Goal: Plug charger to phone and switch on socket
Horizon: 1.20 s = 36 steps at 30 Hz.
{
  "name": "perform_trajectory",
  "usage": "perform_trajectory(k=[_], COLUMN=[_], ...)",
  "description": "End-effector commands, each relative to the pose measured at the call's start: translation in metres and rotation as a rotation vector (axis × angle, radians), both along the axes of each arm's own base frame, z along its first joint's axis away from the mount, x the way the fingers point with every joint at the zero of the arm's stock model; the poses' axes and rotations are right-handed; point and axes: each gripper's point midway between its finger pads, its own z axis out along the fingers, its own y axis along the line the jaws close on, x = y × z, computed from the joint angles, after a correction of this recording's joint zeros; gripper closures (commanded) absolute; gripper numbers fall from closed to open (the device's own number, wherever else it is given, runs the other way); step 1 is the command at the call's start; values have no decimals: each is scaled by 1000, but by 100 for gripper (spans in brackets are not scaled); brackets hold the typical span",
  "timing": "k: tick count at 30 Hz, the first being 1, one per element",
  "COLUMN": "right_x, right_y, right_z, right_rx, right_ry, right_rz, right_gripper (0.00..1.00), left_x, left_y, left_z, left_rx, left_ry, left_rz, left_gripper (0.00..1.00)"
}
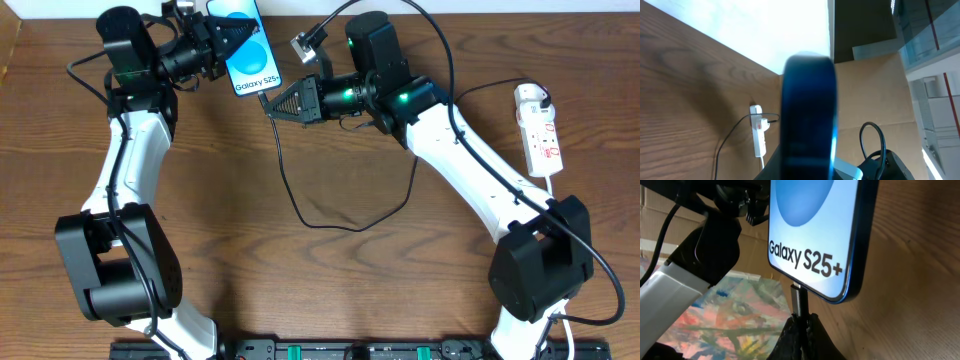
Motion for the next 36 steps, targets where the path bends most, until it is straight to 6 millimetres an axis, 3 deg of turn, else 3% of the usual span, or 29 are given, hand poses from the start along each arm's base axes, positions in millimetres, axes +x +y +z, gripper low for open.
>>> perform_trajectory(k=[1, 20, 26, 30, 36], right_x=[42, 42, 32, 12, -1], right_y=[-16, -15, -28, -26, -23], right_z=[13, 16, 2, 6, 9], right_rx=[-31, -24, -57, -16, 17], right_ry=[-96, -131, -114, -193, -246], right_rz=[-198, -188, -110, 27, 113], right_gripper=[99, 98, 76, 53, 46], left_x=[-28, -27, -25, -25, -25], left_y=[-27, -26, -18, -16, -17], left_z=[9, 9, 9, 9, 9], left_rx=[-11, -10, -7, -7, -7], left_ry=[-20, -21, -28, -28, -28], left_rz=[-174, -172, -154, -150, -152], left_gripper=[93, 93, 93, 93, 93])
